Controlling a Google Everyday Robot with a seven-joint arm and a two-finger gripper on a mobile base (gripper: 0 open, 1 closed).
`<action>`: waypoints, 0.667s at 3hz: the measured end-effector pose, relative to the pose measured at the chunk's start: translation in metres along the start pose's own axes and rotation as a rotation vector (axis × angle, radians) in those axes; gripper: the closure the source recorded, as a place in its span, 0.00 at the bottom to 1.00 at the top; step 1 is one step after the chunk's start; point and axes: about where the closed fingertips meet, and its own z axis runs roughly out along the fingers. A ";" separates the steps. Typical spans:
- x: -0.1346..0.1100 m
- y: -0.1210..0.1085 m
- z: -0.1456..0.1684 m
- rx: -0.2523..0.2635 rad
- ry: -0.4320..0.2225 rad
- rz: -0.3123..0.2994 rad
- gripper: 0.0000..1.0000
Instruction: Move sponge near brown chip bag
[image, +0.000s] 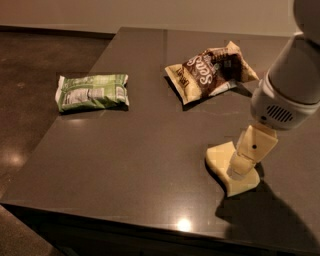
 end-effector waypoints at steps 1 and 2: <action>0.011 0.001 0.015 0.000 0.022 0.035 0.00; 0.023 -0.001 0.031 0.002 0.045 0.062 0.00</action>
Offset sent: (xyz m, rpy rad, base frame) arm -0.0056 -0.0232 -0.0485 -0.0375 0.0480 -0.0844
